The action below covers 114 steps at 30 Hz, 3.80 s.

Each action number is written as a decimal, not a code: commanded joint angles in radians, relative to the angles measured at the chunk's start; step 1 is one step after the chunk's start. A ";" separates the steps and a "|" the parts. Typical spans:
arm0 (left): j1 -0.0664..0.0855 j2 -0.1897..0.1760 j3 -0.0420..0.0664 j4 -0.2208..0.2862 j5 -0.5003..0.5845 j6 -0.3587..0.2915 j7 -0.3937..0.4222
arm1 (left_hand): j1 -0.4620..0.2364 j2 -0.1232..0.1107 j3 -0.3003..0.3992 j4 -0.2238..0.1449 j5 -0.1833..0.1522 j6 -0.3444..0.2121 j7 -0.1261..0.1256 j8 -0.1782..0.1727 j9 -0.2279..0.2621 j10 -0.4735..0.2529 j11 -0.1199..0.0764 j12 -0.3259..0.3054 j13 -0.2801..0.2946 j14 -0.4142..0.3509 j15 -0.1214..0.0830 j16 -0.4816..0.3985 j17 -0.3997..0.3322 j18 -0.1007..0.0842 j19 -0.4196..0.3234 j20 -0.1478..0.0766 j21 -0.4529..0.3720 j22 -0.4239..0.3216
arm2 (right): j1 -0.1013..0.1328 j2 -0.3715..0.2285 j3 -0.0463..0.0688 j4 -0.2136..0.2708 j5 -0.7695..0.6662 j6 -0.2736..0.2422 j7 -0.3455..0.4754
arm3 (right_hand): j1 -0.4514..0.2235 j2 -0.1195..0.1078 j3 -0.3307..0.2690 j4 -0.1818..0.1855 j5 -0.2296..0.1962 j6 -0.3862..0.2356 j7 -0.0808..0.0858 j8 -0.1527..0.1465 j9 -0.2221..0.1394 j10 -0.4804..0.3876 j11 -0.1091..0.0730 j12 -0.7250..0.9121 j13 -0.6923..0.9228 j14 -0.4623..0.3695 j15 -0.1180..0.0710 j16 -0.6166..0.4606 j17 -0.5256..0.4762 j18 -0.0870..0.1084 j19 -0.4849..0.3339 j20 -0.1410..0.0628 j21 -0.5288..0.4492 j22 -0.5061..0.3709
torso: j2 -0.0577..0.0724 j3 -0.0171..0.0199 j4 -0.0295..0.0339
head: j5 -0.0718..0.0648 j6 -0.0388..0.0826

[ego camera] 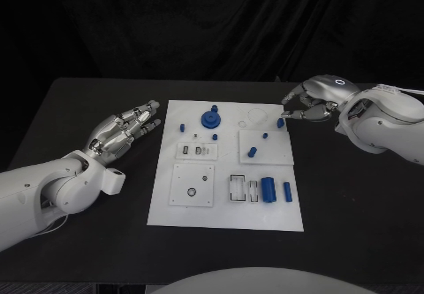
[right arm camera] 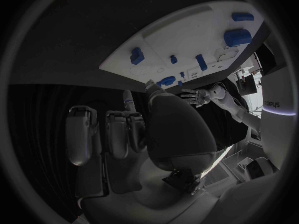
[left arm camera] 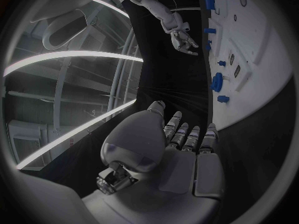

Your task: Assemble the parts on the task board

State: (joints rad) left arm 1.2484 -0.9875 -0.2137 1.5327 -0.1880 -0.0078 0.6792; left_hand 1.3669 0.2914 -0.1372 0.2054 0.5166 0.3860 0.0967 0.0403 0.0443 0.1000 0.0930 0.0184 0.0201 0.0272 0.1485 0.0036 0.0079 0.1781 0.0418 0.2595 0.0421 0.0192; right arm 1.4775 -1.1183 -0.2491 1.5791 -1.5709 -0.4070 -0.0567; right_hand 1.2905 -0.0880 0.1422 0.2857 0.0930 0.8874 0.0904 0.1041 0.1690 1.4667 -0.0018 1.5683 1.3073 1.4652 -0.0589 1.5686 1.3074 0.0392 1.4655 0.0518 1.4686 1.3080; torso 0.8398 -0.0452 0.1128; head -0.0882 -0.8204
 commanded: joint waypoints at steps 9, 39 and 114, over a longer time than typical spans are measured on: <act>-0.003 0.002 0.001 -0.001 0.001 0.011 0.184 | 0.011 0.000 0.010 0.001 0.005 -0.002 0.003 0.005 0.001 0.000 0.006 0.001 0.001 0.000 0.005 0.006 0.001 0.002 0.002 0.007 0.005 0.002 | -0.035 0.004 0.000 -0.022 -0.002 0.026 -0.029 | 0.008 -0.005 0.001 0.000 0.005 -0.009 -0.010 -0.011 -0.005 0.104 -0.008 0.003 0.263 0.106 -0.010 0.002 0.263 -0.009 0.044 -0.007 -0.005 0.207 | 0.000 0.0004 -0.0031 | 0.003 -0.003; -0.006 0.007 0.001 -0.008 0.001 0.022 0.176 | 0.013 0.000 0.020 -0.002 0.006 -0.002 0.004 0.005 0.001 0.001 0.008 0.001 0.001 0.001 0.008 0.006 0.001 0.002 0.004 0.010 0.006 0.002 | -0.065 0.053 0.000 -0.072 -0.002 0.074 -0.046 | 0.101 -0.016 0.013 -0.018 0.009 -0.030 -0.016 -0.026 -0.013 0.096 -0.013 -0.004 0.255 0.105 -0.014 0.000 0.262 -0.002 0.029 -0.012 -0.034 0.196 | -0.001 0.0009 0.0015 | 0.003 -0.013; -0.030 0.021 0.001 -0.023 0.001 0.039 0.157 | 0.014 -0.001 0.037 -0.006 0.007 -0.002 0.009 0.005 0.001 0.003 0.013 0.001 0.001 0.001 0.012 0.007 0.002 0.002 0.005 0.015 0.007 0.002 | -0.014 0.213 0.002 0.186 -0.104 -0.057 -0.097 | 0.180 0.048 0.003 -0.068 0.100 0.139 -0.026 0.133 0.122 0.104 -0.022 0.003 0.263 0.093 -0.026 -0.056 0.217 0.006 0.020 -0.025 -0.078 0.186 | -0.001 0.0003 -0.0007 | 0.026 -0.045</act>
State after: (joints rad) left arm 1.2201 -0.9675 -0.2136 1.5080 -0.1881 0.0203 0.6792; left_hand 1.3709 0.2874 -0.1067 0.1998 0.5200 0.3823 0.1004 0.0403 0.0442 0.1021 0.0984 0.0184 0.0201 0.0271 0.1556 0.0036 0.0082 0.1780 0.0489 0.2666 0.0421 0.0200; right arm 1.4749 -0.9184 -0.2467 1.7586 -1.6214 -0.4794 -0.1238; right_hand 1.4738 -0.0442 0.1462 0.2231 0.1892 1.0212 0.0646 0.2163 0.2544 1.4631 -0.0268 1.5682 1.3074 1.4687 -0.0838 1.5099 1.3074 0.0391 1.4651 0.0304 1.3960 1.3073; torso 0.8381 -0.0449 0.1107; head -0.0635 -0.8620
